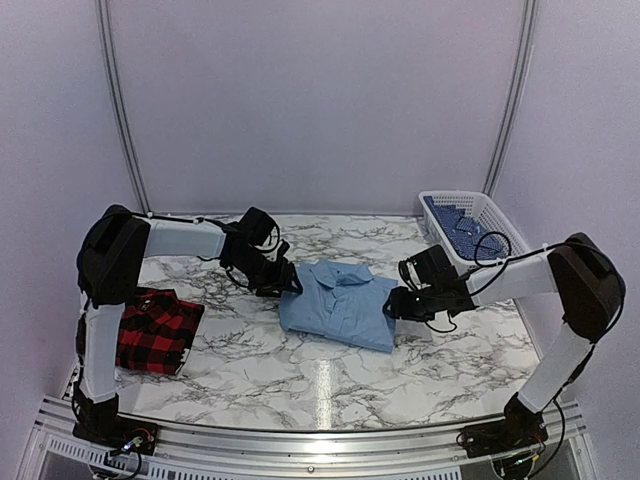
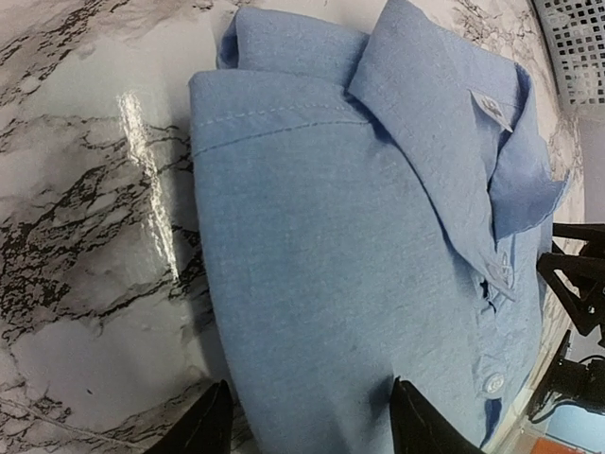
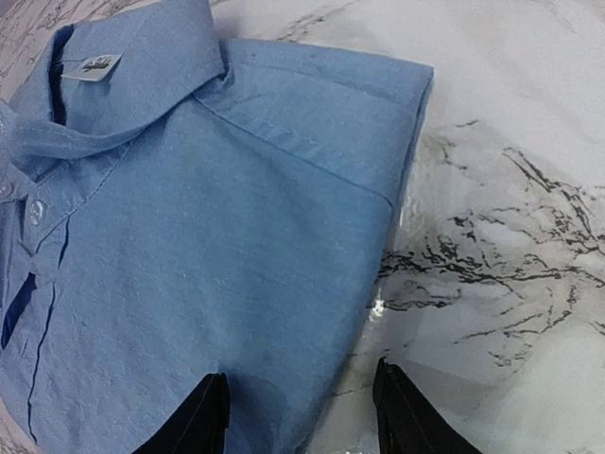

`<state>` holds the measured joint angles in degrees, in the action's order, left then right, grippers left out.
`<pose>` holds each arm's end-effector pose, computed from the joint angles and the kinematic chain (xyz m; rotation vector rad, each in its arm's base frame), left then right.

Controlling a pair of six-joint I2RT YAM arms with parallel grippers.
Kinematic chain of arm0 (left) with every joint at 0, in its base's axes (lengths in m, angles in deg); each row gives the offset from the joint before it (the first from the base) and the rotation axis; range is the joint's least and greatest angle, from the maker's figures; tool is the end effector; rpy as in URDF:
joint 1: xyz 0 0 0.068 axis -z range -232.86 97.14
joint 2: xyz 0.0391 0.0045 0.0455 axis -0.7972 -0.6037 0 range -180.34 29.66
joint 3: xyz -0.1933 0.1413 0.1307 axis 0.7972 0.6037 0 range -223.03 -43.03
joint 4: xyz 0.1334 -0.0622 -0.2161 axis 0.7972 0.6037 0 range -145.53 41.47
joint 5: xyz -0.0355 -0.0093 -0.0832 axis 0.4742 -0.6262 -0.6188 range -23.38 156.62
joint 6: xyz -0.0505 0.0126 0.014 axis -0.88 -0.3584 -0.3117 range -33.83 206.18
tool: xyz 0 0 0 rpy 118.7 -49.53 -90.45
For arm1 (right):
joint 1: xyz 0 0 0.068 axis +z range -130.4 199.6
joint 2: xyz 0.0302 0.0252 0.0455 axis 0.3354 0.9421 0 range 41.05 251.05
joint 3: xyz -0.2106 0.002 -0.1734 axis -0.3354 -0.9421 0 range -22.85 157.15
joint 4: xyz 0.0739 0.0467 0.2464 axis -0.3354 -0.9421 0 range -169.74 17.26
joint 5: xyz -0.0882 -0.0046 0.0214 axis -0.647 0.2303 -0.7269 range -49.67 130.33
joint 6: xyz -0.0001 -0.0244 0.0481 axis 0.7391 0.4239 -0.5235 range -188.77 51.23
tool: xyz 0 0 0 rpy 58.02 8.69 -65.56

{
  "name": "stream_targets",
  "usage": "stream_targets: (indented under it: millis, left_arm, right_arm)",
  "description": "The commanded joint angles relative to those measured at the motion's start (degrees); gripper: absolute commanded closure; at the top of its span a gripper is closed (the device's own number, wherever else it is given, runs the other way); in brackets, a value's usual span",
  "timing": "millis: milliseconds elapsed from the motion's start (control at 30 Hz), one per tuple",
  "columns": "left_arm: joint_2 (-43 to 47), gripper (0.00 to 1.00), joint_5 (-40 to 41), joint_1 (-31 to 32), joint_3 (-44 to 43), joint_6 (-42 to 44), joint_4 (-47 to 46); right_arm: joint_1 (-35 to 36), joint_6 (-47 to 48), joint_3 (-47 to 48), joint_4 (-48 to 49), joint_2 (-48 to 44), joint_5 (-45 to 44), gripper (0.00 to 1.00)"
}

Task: Fold and stack the long sleeve shirts
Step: Adjust the square-folded shirt at the center of the board.

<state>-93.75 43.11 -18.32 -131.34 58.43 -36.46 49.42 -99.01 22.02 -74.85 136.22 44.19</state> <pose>0.3731 -0.2741 0.1555 0.3371 2.6501 -0.9203 0.2704 0.1578 0.1394 -0.0200 2.5593 0.5104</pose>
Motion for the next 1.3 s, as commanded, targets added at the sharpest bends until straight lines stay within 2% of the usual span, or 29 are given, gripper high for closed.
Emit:
stream_targets:
  millis: [0,467,633,733,833,967,1100,1133,1267]
  left_arm:
    - [-0.2,0.43,1.6,1.0,0.2,-1.1,-2.3]
    - [0.0,0.72,7.9,4.0,1.5,-9.6,-4.3]
    - [1.7,0.89,8.7,4.5,2.5,-12.1,-4.3]
    - [4.0,0.96,9.3,5.3,3.6,-13.3,-3.6]
    - [6.6,1.0,11.4,6.7,4.9,-15.4,-1.7]
    - [8.1,0.97,14.4,9.2,5.9,-16.5,1.4]
    - [9.2,0.6,16.7,9.5,7.2,-16.8,2.2]
    - [9.4,0.53,17.4,9.4,7.3,-16.6,2.4]
    - [10.8,0.43,18.8,9.2,7.2,-15.3,3.3]
  right_arm:
    - [-0.6,-0.2,2.6,1.7,1.6,0.9,0.49]
    - [-0.4,-0.7,4.7,1.7,5.4,2.7,0.57]
    - [0.2,0.0,6.5,0.5,5.5,2.5,0.78]
    - [1.1,1.0,8.3,-2.2,5.2,1.2,0.9]
    - [1.7,2.3,9.9,-5.6,4.4,-0.7,0.98]
    - [0.7,4.2,9.1,-9.2,2.2,-4.5,1.0]
    - [-2.4,5.8,5.8,-9.7,0.9,-6.3,1.0]
    - [-3.0,5.9,5.0,-9.6,0.8,-6.1,1.0]
    - [-4.8,5.9,2.8,-9.0,0.4,-6.8,1.0]
